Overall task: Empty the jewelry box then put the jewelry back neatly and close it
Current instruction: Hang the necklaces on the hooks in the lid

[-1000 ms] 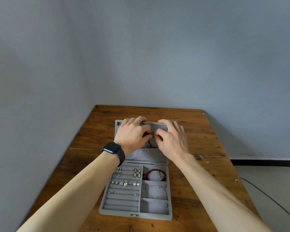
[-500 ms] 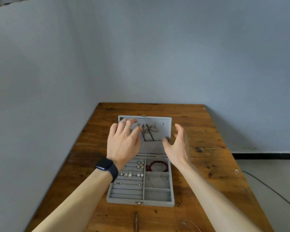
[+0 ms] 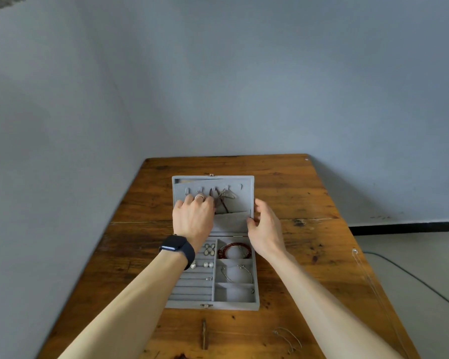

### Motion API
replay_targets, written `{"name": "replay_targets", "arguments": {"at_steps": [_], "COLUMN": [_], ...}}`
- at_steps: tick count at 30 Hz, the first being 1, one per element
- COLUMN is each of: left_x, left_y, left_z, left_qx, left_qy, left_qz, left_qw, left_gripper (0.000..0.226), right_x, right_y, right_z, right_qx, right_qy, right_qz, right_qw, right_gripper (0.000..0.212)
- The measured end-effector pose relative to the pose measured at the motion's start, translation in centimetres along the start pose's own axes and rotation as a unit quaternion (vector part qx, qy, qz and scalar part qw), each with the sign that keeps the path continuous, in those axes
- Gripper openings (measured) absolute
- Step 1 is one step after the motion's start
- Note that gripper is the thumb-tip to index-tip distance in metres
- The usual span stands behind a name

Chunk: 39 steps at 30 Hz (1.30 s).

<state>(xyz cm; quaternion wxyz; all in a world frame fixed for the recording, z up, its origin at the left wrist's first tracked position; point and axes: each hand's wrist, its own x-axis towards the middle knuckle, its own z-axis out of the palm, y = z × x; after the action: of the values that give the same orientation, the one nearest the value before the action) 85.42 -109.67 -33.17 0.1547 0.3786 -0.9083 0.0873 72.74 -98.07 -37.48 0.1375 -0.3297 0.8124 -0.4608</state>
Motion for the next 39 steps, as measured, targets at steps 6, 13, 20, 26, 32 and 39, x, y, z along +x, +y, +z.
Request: {"name": "replay_targets", "arguments": {"at_steps": [6,13,20,26,32,39], "left_x": [-0.5,-0.8,-1.0,-1.5,-4.2,-10.4], "left_y": [0.6,-1.1,-1.9,-3.4,-3.0,1.9], "left_z": [0.7,1.1,0.7,1.4,0.6,-0.3], "left_qx": [-0.028,-0.002,0.019,0.018,-0.028,-0.134], "left_qy": [-0.004,0.010,0.022,0.039,0.057,0.015], "left_qz": [0.006,0.077,0.082,0.063,0.044,0.031], "left_qw": [1.000,0.997,0.996,0.997,0.997,0.990], "left_gripper": [0.029,0.022,0.016,0.005,0.017,0.026], "right_x": [-0.8,-1.5,-1.9,-2.2,-3.7,-12.6], "right_y": [0.6,0.8,-0.3,-0.5,0.2,3.2], "right_z": [-0.5,-1.2,-1.7,-0.5,-2.1,-7.4], "right_qx": [-0.009,-0.045,-0.054,-0.033,0.011,0.056], "right_qy": [-0.019,-0.059,-0.085,-0.086,-0.066,-0.010], "right_qz": [-0.004,0.004,-0.002,0.004,0.010,-0.012], "right_qw": [1.000,0.997,0.995,0.996,0.998,0.998], "right_gripper": [0.054,0.058,0.057,0.057,0.053,0.034]}}
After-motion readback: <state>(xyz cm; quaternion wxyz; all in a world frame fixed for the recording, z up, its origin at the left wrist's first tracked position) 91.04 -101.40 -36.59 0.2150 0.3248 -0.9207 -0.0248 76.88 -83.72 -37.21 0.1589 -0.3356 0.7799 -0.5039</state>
